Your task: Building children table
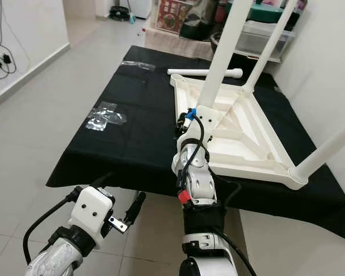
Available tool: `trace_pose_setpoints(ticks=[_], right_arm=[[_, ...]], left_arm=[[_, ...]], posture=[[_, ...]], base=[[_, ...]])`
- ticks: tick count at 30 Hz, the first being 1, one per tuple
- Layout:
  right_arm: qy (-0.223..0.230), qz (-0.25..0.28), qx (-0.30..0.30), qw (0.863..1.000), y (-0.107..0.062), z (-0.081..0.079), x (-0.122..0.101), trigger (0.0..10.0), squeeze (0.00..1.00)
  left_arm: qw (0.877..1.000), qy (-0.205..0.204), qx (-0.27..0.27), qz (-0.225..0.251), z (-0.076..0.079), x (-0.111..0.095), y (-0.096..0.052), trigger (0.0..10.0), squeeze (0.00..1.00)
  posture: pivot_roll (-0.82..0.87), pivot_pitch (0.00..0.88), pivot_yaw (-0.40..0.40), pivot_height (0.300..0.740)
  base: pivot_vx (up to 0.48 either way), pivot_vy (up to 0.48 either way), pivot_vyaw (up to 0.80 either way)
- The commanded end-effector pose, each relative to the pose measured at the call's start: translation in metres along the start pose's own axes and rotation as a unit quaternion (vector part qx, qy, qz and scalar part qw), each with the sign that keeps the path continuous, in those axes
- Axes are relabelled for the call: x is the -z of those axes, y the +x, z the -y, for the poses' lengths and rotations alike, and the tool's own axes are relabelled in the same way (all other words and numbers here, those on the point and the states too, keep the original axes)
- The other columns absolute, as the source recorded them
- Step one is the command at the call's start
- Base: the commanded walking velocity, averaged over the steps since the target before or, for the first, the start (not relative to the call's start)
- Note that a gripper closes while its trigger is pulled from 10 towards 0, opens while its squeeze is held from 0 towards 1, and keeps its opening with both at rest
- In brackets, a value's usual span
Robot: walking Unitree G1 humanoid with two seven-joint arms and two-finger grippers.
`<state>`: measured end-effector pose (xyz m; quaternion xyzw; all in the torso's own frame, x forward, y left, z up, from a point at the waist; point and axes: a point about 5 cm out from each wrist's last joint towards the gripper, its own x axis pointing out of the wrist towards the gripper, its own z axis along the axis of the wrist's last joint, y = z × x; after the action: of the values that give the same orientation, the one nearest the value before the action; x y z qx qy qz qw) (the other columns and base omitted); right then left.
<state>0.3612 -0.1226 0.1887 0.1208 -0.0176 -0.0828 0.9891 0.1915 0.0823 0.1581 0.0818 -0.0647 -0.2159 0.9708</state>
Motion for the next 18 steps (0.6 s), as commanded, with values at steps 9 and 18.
trace_pose_setpoints(ticks=[9, 18], right_arm=[[0.031, -0.05, -0.358, 0.932, 0.002, 0.002, -0.001, 10.0, 0.0], [-0.008, -0.109, -0.57, 0.814, -0.015, 0.0, 0.001, 10.0, 0.0]], left_arm=[[1.0, 0.003, -0.001, -0.004, 0.0, 0.002, -0.001, 10.0, 0.0], [1.0, 0.005, 0.0, -0.004, 0.0, 0.002, -0.002, 10.0, 0.0]], posture=[[0.13, 0.057, -0.169, 0.74], [0.13, 0.06, -0.168, 0.74]], base=[[0.0, 0.0, 0.0], [0.0, 0.0, 0.0]])
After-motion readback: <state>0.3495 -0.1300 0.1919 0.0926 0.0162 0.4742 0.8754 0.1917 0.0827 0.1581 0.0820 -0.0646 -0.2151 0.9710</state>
